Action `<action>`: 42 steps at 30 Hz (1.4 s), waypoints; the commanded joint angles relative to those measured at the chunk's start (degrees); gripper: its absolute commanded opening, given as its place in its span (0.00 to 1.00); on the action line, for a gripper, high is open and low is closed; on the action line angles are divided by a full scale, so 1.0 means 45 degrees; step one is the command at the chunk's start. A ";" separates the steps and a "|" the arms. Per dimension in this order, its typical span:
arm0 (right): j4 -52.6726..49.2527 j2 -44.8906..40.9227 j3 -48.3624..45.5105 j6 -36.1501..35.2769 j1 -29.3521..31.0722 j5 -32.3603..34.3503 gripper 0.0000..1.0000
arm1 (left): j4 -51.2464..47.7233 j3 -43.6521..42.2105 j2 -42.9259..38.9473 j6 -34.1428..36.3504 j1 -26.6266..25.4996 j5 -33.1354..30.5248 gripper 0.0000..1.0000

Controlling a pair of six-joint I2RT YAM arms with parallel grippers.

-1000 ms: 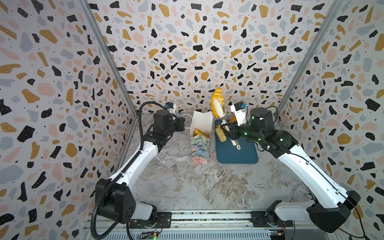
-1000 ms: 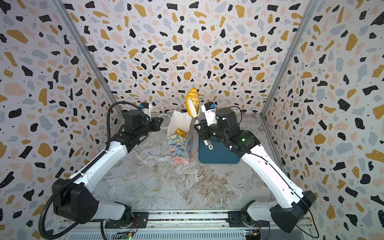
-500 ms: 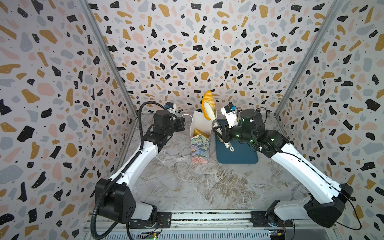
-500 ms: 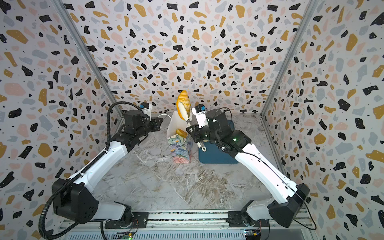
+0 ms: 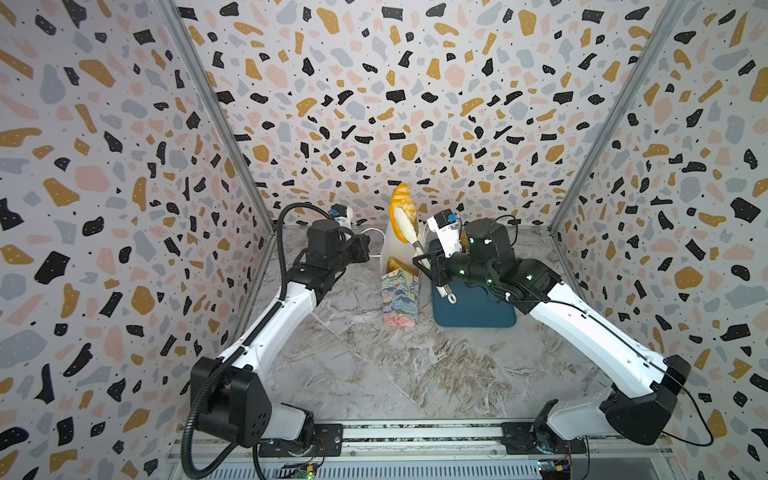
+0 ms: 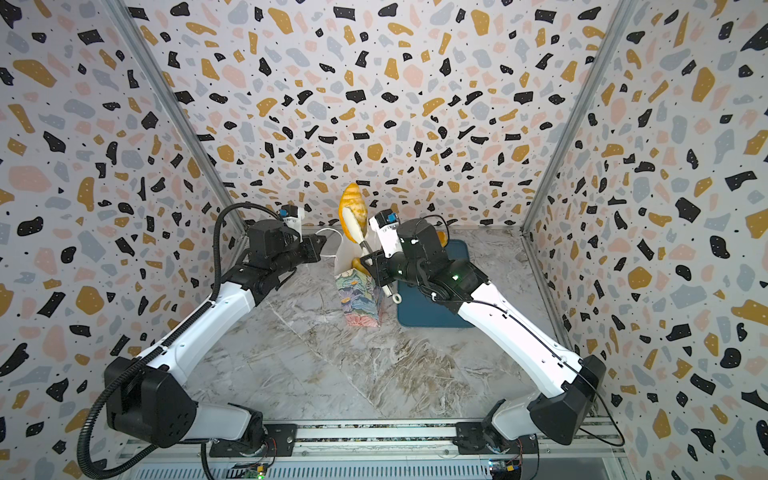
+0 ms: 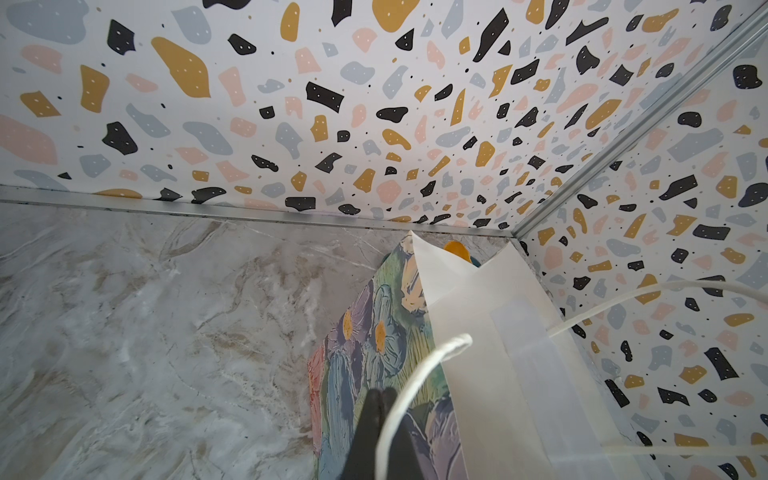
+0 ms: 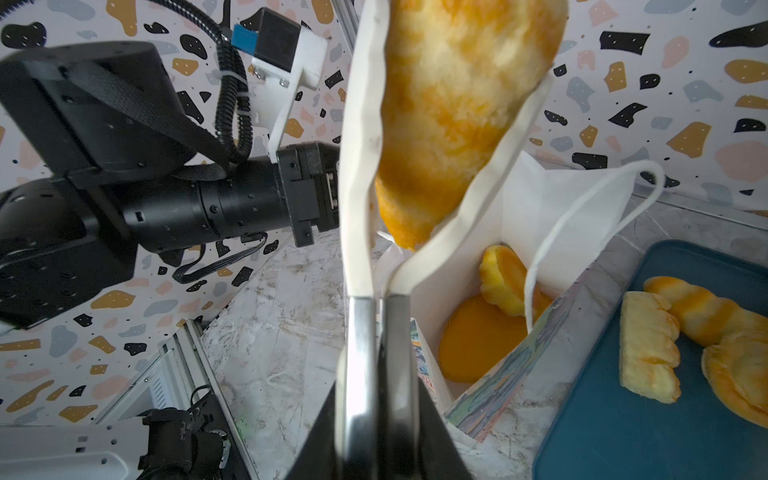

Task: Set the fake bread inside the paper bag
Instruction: 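Lower the croissant into the bag opening with the right gripper's tongs, then open the tongs to drop the croissant and raise them with the right gripper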

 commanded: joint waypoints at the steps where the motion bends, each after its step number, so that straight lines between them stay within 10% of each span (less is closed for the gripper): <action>1: 0.0360 -0.0078 0.0272 -0.0012 0.0085 0.0209 0.06 | 0.0271 -0.0062 0.0052 0.0169 0.0067 -0.0106 0.00; 42: -0.0935 -0.0114 -0.0704 0.0028 0.0104 0.1474 0.40 | 0.0236 -0.0057 0.0053 0.0169 0.0080 -0.0109 0.00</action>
